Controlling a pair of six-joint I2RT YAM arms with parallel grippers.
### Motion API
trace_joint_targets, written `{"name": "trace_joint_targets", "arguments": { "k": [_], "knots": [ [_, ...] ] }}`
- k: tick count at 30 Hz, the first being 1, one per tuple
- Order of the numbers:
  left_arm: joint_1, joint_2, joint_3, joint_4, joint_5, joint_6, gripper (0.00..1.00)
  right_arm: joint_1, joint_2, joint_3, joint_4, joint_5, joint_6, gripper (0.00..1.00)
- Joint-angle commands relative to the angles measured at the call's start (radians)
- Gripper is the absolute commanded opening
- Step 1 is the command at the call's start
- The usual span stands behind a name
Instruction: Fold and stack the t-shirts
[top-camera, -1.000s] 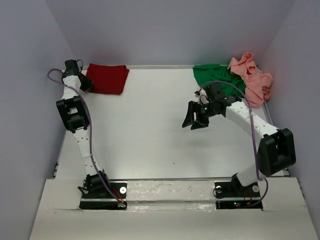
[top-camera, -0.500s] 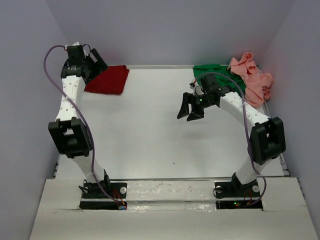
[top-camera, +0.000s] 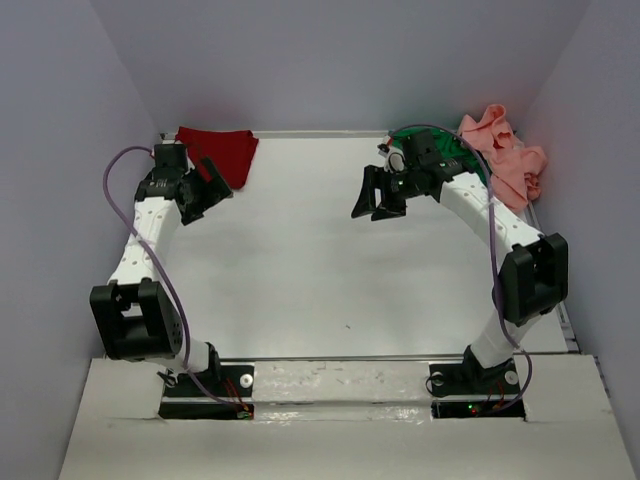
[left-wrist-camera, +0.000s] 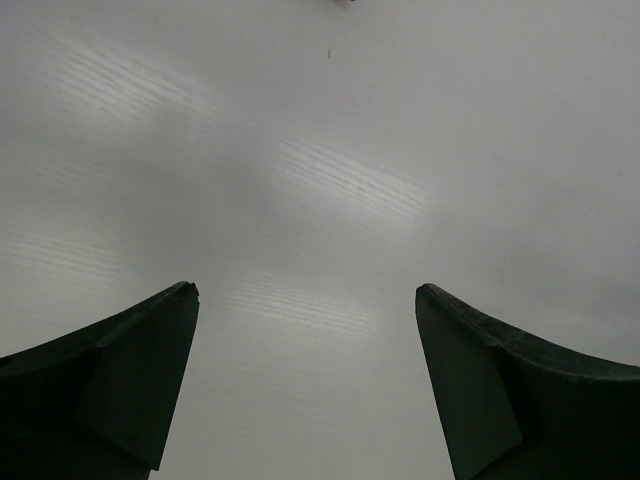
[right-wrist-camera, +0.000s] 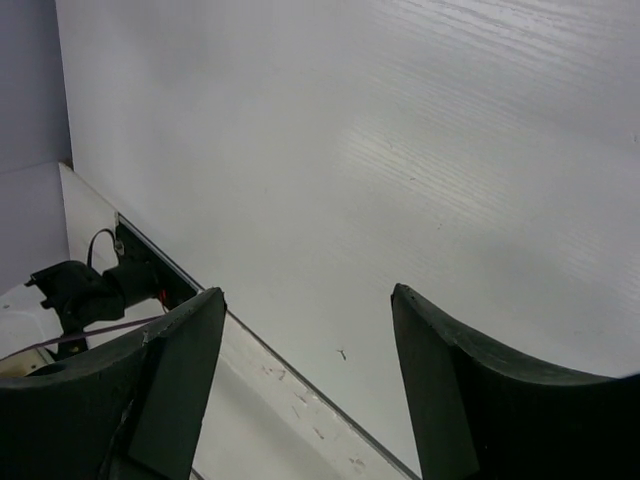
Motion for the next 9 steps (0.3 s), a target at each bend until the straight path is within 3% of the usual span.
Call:
{"name": "trace_joint_targets", "arguments": {
  "k": [1,9],
  "knots": [
    [-0.004,-0.126,-0.053,-0.015,-0.008,0.012,0.99,-0.003,-0.008,0.048,-0.005,0.026,-0.03,0.73],
    [-0.007,-0.172,-0.111,-0.018,0.001,0.014,0.99,-0.003,-0.042,0.011,0.001,0.019,-0.021,0.73]
  ]
}}
